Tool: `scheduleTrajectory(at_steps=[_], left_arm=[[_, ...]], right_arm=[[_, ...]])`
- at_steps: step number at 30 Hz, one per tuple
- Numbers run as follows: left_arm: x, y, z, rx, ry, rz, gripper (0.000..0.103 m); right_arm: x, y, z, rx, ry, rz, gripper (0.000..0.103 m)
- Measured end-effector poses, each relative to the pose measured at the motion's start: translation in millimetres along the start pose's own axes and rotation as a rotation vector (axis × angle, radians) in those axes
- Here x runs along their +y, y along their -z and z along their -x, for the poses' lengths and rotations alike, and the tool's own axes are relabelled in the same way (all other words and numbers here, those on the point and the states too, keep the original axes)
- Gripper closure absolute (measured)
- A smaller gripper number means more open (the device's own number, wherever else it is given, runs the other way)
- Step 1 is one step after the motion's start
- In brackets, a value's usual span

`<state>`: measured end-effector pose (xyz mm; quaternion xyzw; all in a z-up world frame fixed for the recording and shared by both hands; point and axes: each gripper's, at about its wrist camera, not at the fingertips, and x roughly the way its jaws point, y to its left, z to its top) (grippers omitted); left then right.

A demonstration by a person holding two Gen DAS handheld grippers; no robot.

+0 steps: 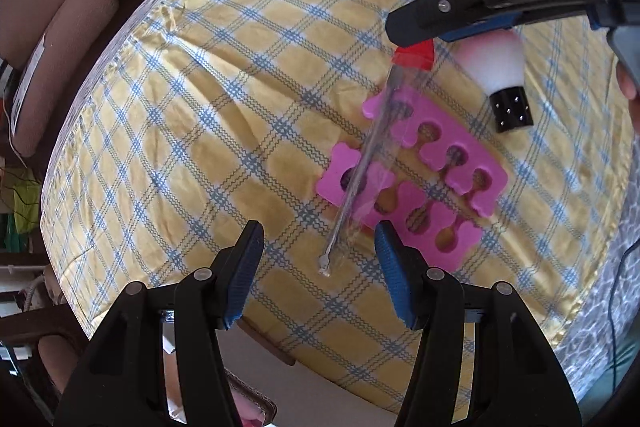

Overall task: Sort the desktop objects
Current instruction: 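Grasp the red-capped stick with the left gripper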

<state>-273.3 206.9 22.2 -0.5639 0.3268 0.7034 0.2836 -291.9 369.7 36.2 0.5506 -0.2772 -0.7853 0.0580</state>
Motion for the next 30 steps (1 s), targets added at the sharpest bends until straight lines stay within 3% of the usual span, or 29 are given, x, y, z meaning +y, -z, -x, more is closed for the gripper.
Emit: scheduleTrajectory(at_steps=[3,5,12,15,16,18,19,20,30], left_arm=[[2,2,-1,-0.006,0.028,0.003,0.052],[1,4,-1,-0.005,0.031,-0.01,0.063],[-4,9,-8,-0.002,0.043,-0.045,0.069],[-6,11,-8,-0.007,0.063,-0.046,0.078],[-7,11,-8,-0.009,0.072,-0.048,0.086],[-11,12,-7,-0.017,0.071,-0.05,0.088],[-12,13,-7,-0.02,0.073,-0.052,0.09],[-13,13,-6,-0.024,0.072,-0.052,0.09],[-13,22,15,-0.083,0.129,0.009,0.091]], right_arm=[[0,-1,-6,0.019,0.012,-0.003,0.051],[0,-1,-8,0.021,0.005,-0.006,0.051],[2,-1,-15,0.03,-0.004,-0.017,0.054],[0,-2,-19,0.034,0.004,-0.03,0.055],[0,-2,-19,0.03,0.003,-0.03,0.056],[3,-1,-19,0.023,0.005,-0.013,0.074],[5,-1,-18,0.014,0.009,-0.003,0.092],[6,-1,-17,0.007,-0.003,0.008,0.096],[28,4,-5,-0.048,-0.084,0.063,0.097]])
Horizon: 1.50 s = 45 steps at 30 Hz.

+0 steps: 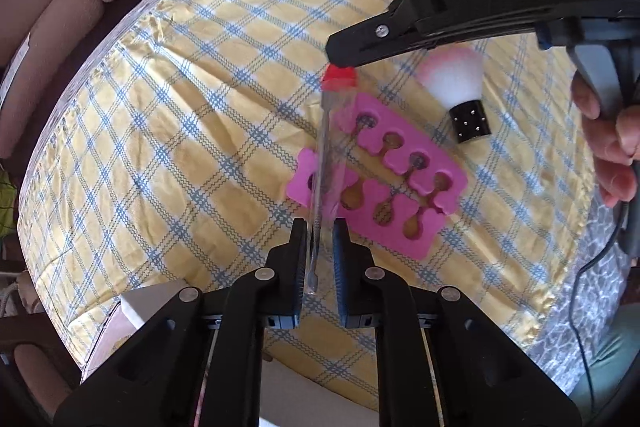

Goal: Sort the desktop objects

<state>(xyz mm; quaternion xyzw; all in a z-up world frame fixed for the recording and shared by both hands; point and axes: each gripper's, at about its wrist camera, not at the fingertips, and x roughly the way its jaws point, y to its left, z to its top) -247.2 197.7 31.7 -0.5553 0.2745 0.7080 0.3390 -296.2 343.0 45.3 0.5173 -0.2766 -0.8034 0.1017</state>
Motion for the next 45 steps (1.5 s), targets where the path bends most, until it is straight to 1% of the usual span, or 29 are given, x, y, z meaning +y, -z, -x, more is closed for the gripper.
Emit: scheduleTrajectory(at_steps=[3,4,6,7,8,9,10,11,12,16,17,19,21,22,26,31,33,36,39,42,45], left_arm=[[-3,2,3,0.002,-0.006,0.014,0.091],[-2,8,2,0.002,-0.009,0.023,0.091],[3,2,1,0.0,0.015,0.052,0.091],[-1,-4,-1,-0.006,0.029,0.069,0.091],[0,-3,0,-0.012,0.05,0.088,0.091],[2,-5,1,-0.017,0.068,0.103,0.091],[4,-6,2,-0.021,0.088,0.119,0.091],[4,-7,3,-0.024,0.107,0.13,0.091],[-4,-3,9,-0.029,0.115,0.136,0.091],[-5,-4,14,-0.046,0.159,0.168,0.091],[-7,-1,17,-0.051,0.173,0.173,0.091],[-9,0,21,-0.06,0.192,0.182,0.091],[-6,1,25,-0.067,0.211,0.192,0.091],[-4,1,27,-0.069,0.227,0.2,0.091],[-1,4,34,-0.091,0.267,0.221,0.091],[5,17,61,-0.14,0.305,0.242,0.091],[9,28,80,-0.168,0.321,0.256,0.091],[18,51,106,-0.209,0.336,0.281,0.091],[31,84,131,-0.255,0.351,0.317,0.091],[44,121,145,-0.287,0.367,0.366,0.091],[53,156,145,-0.296,0.37,0.421,0.091]], right_arm=[[9,0,3,0.0,-0.01,0.002,0.097],[8,1,3,0.009,-0.019,-0.018,0.096],[4,6,4,0.013,-0.029,-0.075,0.095],[2,9,2,0.027,-0.025,-0.094,0.091],[0,11,-1,0.047,-0.024,-0.106,0.078],[-3,15,-6,0.072,-0.021,-0.123,0.07],[-5,18,-7,0.074,-0.018,-0.135,0.063],[-6,20,-9,0.077,-0.03,-0.147,0.062],[-6,22,-10,0.081,-0.043,-0.158,0.062],[-7,25,-16,0.089,-0.072,-0.19,0.063],[-7,25,-18,0.089,-0.08,-0.196,0.065],[-5,25,-18,0.085,-0.091,-0.197,0.074],[-1,27,-18,0.082,-0.085,-0.186,0.08],[0,28,-16,0.072,-0.087,-0.179,0.091],[12,33,-7,0.048,-0.077,-0.132,0.095],[25,40,10,0.028,-0.087,-0.112,0.096],[35,42,20,0.022,-0.094,-0.097,0.096],[62,48,36,0.012,-0.113,-0.053,0.096],[94,58,43,0.014,-0.145,-0.007,0.095],[131,74,40,0.033,-0.172,0.052,0.095],[160,92,29,0.064,-0.183,0.105,0.095]])
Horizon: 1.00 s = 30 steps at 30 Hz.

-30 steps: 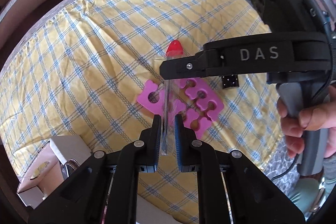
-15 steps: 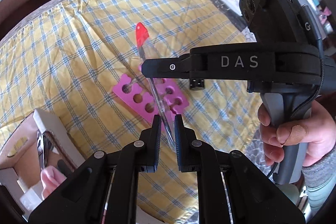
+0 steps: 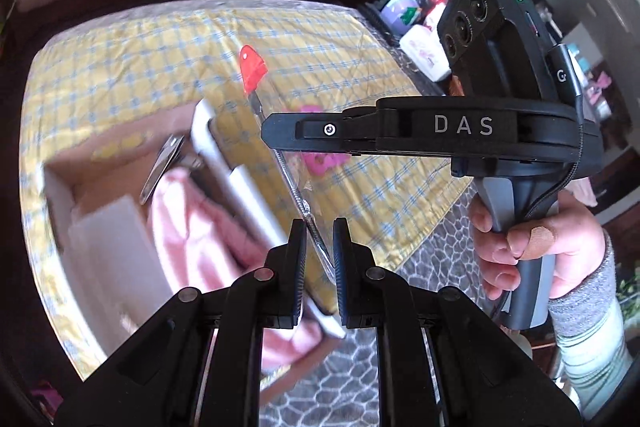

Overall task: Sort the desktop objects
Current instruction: 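Carry the stick into the tray with the right gripper and release it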

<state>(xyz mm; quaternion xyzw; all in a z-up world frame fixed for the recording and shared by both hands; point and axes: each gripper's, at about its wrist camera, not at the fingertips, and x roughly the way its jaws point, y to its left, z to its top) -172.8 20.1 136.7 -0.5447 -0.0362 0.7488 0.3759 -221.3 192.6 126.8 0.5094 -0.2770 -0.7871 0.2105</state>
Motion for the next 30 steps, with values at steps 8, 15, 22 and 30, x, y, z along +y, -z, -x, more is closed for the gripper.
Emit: scheduleTrajectory(at_steps=[8,15,22,30], left_arm=[[25,40,-19,0.001,0.018,0.112,0.09],[16,44,-37,0.024,-0.002,0.078,0.092],[22,43,-19,-0.015,-0.047,0.108,0.077],[7,22,-4,-0.052,-0.078,0.096,0.041]], right_arm=[[33,39,-59,0.111,0.118,0.12,0.095],[22,52,-78,0.139,0.271,0.19,0.096],[14,56,-58,0.104,0.292,0.205,0.093],[7,33,8,-0.025,0.272,0.172,0.065]])
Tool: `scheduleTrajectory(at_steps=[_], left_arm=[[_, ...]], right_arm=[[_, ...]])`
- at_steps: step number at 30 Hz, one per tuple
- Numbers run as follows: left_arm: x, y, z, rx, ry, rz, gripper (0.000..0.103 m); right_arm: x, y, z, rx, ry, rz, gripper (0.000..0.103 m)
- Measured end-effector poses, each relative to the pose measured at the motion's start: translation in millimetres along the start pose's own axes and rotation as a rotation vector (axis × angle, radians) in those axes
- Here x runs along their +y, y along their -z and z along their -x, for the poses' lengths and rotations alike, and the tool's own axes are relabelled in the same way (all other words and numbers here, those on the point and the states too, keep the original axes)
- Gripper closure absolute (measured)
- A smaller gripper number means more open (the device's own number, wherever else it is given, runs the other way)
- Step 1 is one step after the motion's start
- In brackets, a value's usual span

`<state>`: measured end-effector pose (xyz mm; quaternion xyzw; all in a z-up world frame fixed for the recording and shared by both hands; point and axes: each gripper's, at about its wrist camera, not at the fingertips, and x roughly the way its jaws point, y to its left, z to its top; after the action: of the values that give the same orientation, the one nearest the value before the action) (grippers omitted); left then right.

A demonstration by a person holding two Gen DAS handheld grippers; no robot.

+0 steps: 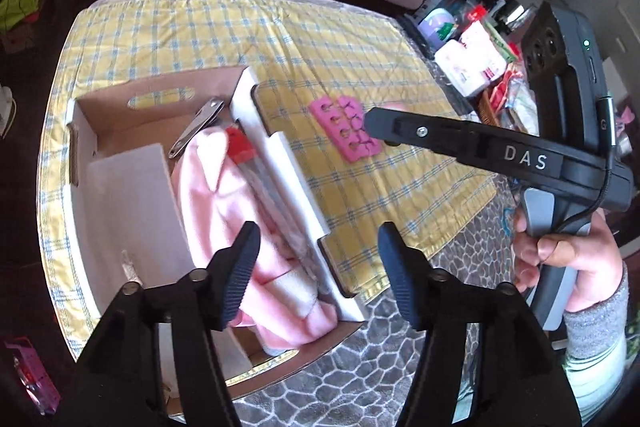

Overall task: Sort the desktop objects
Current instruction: 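Carry the stick into the tray with the right gripper and release it, then move both tools over to the pink toe separators, then grasp one pink toe separator with the left gripper while the right grasps the other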

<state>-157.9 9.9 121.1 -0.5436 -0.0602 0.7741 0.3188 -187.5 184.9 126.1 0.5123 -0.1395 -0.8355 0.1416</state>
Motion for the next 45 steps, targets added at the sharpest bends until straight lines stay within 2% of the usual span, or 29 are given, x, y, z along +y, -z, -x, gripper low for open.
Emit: scheduleTrajectory(at_steps=[1,2,8,12,19,23,27,30,34,36,38,41,45], left_arm=[[-5,-3,-1,-0.001,-0.001,-0.005,0.036],[-11,-6,-3,-0.001,-0.002,-0.011,0.032],[-47,-25,-28,0.018,-0.025,-0.051,0.025],[-64,-40,-50,0.036,-0.05,-0.064,0.024],[-78,-78,-94,0.074,-0.147,-0.086,0.024],[-75,-100,-125,0.106,-0.229,-0.08,0.024],[-68,-112,-161,0.156,-0.294,-0.082,0.026],[-62,-116,-189,0.2,-0.341,-0.083,0.028],[-58,-118,-209,0.22,-0.356,-0.075,0.028],[-57,-116,-219,0.235,-0.369,-0.079,0.033],[-56,-115,-225,0.245,-0.379,-0.087,0.045],[-63,-110,-229,0.251,-0.418,-0.144,0.044],[-63,-109,-226,0.228,-0.423,-0.115,0.042]], right_arm=[[-5,-2,7,-0.014,0.019,0.0,0.055],[-10,-4,14,-0.027,0.04,-0.001,0.05],[-62,-6,45,-0.075,0.151,-0.04,0.043],[-95,-1,54,-0.088,0.183,-0.083,0.041],[-126,0,54,-0.103,0.176,-0.097,0.041],[-134,-12,44,-0.096,0.177,-0.078,0.051],[-146,-28,30,-0.098,0.192,-0.075,0.055],[-158,-38,21,-0.106,0.196,-0.094,0.055],[-167,-43,12,-0.103,0.175,-0.1,0.055],[-168,-44,9,-0.103,0.169,-0.094,0.055],[-170,-42,8,-0.105,0.164,-0.093,0.055],[-172,-40,7,-0.106,0.156,-0.093,0.055],[-173,-40,5,-0.102,0.169,-0.081,0.055]])
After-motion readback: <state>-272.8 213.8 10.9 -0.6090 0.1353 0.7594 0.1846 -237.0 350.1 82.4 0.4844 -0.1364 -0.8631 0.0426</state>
